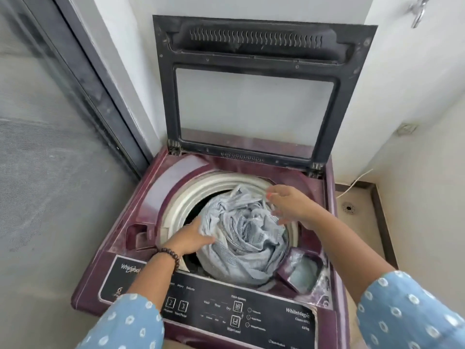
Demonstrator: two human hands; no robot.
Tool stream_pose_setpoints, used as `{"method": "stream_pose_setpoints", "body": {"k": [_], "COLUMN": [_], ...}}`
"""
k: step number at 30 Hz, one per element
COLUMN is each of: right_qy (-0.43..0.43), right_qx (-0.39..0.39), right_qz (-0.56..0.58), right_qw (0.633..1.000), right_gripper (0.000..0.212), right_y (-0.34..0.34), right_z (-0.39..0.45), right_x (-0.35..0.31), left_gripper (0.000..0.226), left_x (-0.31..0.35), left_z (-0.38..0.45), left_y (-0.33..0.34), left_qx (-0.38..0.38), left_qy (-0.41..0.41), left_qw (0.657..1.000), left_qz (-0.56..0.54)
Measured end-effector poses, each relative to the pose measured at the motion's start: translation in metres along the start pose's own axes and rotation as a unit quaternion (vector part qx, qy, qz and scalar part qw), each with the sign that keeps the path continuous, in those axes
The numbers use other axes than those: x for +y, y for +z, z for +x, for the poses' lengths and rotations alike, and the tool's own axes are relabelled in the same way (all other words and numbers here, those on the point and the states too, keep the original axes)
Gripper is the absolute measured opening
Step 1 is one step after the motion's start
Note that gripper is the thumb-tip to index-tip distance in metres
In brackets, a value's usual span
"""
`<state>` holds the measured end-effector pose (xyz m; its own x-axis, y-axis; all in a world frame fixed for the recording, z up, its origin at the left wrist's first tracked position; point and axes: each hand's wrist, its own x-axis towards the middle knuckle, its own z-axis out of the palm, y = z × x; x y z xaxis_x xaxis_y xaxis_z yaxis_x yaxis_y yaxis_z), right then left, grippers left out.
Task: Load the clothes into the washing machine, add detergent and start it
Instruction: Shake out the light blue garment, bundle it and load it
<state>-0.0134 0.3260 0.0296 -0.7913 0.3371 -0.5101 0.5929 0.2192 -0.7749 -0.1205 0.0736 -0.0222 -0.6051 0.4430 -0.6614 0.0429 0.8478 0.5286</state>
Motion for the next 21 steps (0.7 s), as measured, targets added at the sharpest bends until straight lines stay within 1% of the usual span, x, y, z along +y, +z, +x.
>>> {"method": "stream_pose_setpoints", "body": {"k": [1, 4, 11, 14, 18, 21], "right_qy": [-0.001, 0.001, -0.003, -0.019, -0.038, -0.045], "right_qx": [0.0, -0.001, -0.026, -0.016, 0.008, 0.021], "right_qz": [-0.015, -0.063, -0.138, -0.139, -0.152, -0.102], "right_qw": [1.0, 0.998, 0.99, 0.99, 0.988, 0.994], "right_gripper": [0.032, 0.03, 0.031, 0.028, 0.035, 0.037], "right_y": [0.002, 0.006, 0.023, 0.032, 0.035, 0.031], "right_z": [0.002, 0.007, 0.009, 0.011, 0.009, 0.0], "right_x": [-0.003, -0.002, 0.009, 0.017, 0.02, 0.022], "left_gripper": [0.092, 0.08, 0.07, 0.061, 0.045, 0.035], "left_x": [0.004, 0.016, 0.029, 0.035, 0.043, 0.054], "left_z": [0.002, 0.007, 0.014, 0.015, 0.012, 0.004], "left_y": [0.0, 0.004, 0.013, 0.019, 0.026, 0.033], "left_qx": [0.001, 0.003, 0.026, 0.049, 0.09, 0.114], "left_qy": [-0.003, 0.024, 0.094, 0.11, 0.141, 0.164], "left_qw": [1.0, 0.999, 0.993, 0.991, 0.985, 0.98], "left_qz": [0.021, 0.048, 0.064, 0.056, 0.053, 0.007]}}
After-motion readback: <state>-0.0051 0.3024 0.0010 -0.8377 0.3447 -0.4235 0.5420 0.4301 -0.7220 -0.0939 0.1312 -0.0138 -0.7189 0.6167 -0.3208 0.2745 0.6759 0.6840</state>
